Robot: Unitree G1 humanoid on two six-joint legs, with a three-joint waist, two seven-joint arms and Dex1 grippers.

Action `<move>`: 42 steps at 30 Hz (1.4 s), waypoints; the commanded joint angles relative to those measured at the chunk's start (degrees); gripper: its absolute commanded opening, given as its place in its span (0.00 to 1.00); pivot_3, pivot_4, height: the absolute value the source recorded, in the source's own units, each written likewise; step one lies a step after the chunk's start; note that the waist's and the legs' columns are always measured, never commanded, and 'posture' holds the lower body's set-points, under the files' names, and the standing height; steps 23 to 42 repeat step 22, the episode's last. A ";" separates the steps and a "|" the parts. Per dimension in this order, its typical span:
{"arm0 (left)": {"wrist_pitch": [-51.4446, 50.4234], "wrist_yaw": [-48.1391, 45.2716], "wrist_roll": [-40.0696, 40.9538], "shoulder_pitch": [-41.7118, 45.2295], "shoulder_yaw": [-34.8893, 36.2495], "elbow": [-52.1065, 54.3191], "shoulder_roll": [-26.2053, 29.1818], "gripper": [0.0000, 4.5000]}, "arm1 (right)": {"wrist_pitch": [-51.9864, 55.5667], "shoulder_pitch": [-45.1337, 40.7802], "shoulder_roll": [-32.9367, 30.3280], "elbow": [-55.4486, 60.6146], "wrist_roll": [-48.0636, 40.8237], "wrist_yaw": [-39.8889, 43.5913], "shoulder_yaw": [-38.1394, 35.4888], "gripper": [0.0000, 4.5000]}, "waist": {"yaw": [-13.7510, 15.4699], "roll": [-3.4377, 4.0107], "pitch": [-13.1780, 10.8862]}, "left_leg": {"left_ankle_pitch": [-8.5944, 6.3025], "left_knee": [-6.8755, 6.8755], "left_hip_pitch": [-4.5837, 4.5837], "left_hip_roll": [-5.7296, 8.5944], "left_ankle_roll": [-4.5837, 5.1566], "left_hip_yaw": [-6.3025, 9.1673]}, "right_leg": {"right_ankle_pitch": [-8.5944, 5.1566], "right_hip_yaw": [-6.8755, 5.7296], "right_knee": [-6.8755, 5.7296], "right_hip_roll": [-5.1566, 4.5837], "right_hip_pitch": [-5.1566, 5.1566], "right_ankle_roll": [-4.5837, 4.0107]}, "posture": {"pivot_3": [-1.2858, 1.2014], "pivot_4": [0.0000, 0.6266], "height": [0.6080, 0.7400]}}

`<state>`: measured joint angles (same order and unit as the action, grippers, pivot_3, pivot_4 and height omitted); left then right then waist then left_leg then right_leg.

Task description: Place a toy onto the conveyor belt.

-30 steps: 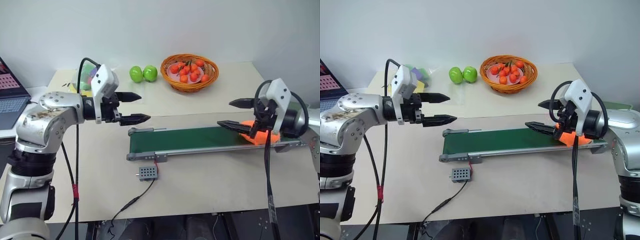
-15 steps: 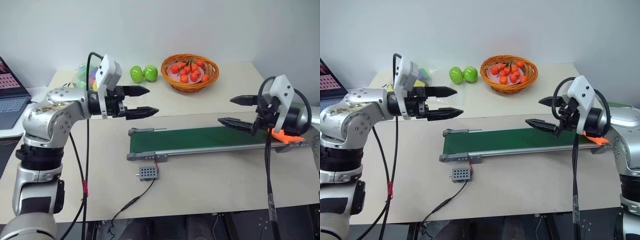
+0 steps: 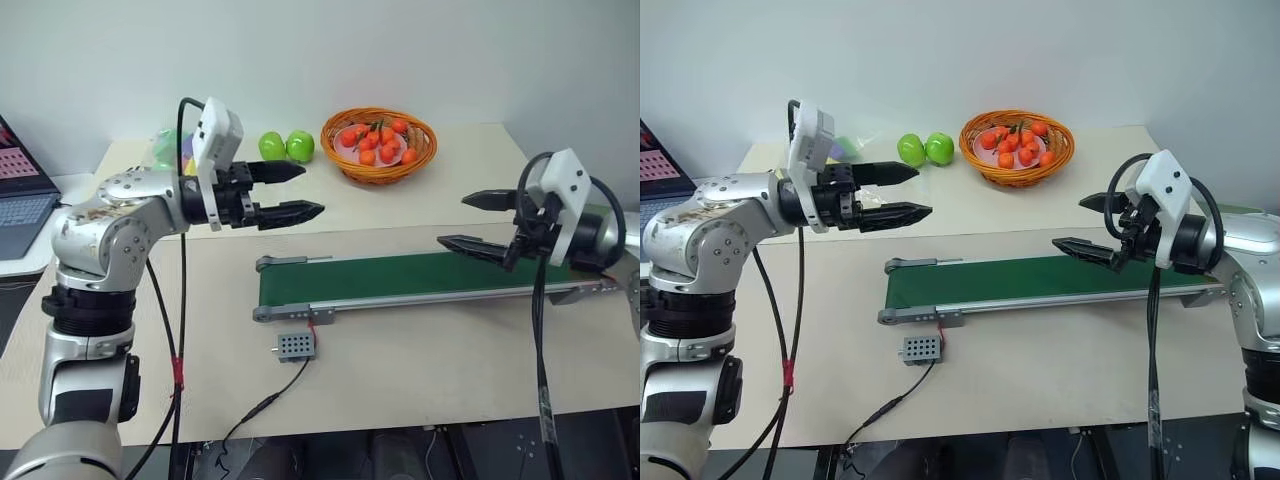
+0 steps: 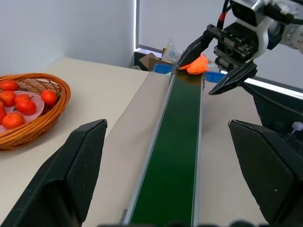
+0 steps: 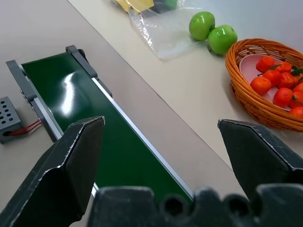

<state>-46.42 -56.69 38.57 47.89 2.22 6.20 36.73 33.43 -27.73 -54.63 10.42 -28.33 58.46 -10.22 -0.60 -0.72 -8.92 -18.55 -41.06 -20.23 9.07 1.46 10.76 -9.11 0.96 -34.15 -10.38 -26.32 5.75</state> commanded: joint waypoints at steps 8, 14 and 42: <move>0.51 1.71 2.06 2.59 2.36 0.58 -1.22 0.97 | 0.27 -0.89 -0.98 1.18 -1.22 -0.27 -2.58 1.00 | 0.02 0.00 0.00 | 0.00 0.00 0.00 0.00 0.00 0.00 | 0.00 0.00 0.00 0.00 0.00 0.00 | 0.52 0.24 1.00; 0.95 2.08 2.17 3.33 2.08 0.31 -1.17 0.97 | 0.57 -0.92 -0.87 1.33 -1.20 -0.40 -2.53 1.00 | -0.01 0.00 0.00 | 0.00 0.01 0.00 0.00 0.00 0.00 | 0.00 0.00 0.00 0.00 0.00 0.00 | 0.52 0.24 1.00; 1.06 2.18 1.70 3.22 1.48 0.34 -0.99 0.97 | 0.67 -0.94 -0.73 1.44 -1.16 -0.52 -2.40 1.00 | 0.00 0.00 0.00 | 0.00 0.00 0.00 0.00 0.00 0.00 | 0.00 0.00 0.00 0.00 0.00 0.00 | 0.52 0.24 1.00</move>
